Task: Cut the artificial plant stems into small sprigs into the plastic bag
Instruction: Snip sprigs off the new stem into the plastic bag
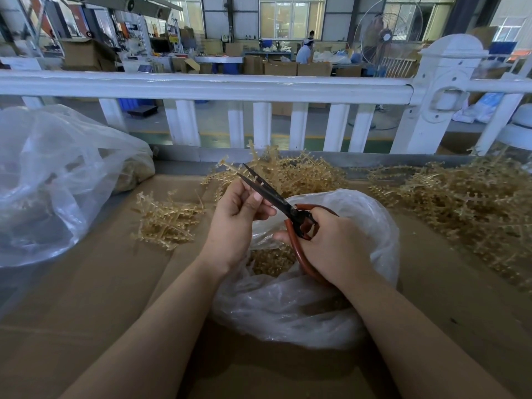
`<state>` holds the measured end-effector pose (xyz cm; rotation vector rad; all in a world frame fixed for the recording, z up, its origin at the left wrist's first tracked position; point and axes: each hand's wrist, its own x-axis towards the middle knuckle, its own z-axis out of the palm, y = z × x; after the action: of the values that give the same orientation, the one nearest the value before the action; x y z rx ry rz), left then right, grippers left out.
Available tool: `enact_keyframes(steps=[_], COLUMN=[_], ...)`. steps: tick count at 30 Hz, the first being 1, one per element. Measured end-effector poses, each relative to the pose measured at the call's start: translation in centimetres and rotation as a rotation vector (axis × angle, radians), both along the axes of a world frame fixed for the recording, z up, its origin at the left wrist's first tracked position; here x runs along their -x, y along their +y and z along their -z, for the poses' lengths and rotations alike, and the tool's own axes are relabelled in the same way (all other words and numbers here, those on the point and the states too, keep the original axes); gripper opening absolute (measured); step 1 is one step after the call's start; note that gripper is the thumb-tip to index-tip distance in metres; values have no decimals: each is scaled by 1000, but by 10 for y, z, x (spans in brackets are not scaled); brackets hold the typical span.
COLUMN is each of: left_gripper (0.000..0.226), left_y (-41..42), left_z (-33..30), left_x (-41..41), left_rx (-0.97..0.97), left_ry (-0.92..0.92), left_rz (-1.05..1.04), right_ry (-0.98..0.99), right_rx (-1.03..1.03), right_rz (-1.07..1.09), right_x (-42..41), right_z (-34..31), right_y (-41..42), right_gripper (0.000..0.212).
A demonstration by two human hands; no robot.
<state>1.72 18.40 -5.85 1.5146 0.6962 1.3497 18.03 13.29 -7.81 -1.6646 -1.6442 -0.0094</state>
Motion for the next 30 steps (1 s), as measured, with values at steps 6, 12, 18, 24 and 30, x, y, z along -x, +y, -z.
enact_keyframes(steps=[6, 12, 18, 24, 30], left_gripper=[19, 20, 16, 17, 17], left_y=[-2, -1, -1, 0, 0], left_z=[1, 0, 1, 3, 3], left_x=[-2, -1, -1, -2, -3], left_rx=[-40, -32, -21, -46, -57], left_ry=[60, 52, 33, 127, 146], left_rz=[20, 34, 47, 50, 29], right_ry=[-19, -11, 16, -21, -28], right_rx=[-23, -53, -79, -69, -77], right_rz=[37, 10, 4, 27, 67], right_x=[-1, -1, 0, -1, -2], right_z=[0, 1, 1, 2, 2], right_y=[0, 1, 1, 1, 1], right_gripper=[69, 71, 65, 65, 56])
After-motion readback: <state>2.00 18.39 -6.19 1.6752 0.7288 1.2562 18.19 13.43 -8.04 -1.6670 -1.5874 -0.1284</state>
